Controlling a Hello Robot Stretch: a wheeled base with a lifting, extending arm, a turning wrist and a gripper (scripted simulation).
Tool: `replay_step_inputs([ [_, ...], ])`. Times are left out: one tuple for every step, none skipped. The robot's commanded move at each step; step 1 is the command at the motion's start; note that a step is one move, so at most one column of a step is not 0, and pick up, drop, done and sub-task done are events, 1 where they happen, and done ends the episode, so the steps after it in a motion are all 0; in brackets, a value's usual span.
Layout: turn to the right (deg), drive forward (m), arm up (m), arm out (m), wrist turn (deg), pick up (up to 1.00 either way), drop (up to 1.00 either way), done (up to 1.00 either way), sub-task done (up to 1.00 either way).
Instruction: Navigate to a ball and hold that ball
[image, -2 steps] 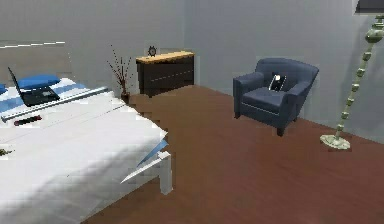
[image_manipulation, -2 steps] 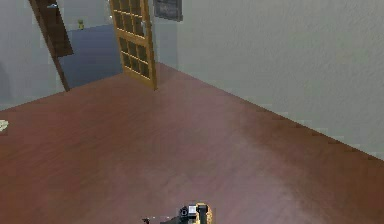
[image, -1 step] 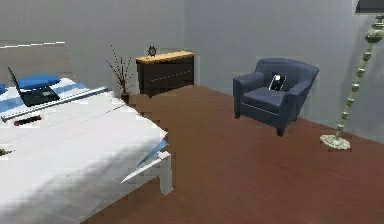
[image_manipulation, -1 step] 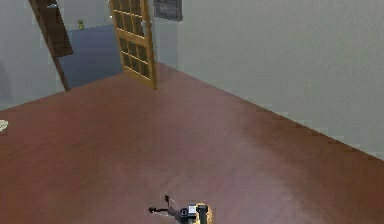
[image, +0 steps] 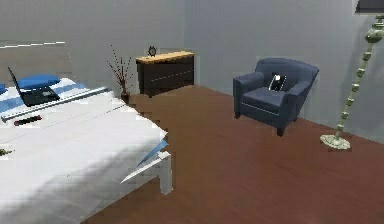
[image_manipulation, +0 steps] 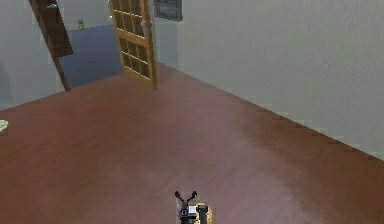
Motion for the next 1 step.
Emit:
replay_step_inputs([
  [0.0, 0.00, 0.00, 0.00, 24.0, 0.00, 0.00, 0.00, 0.00],
])
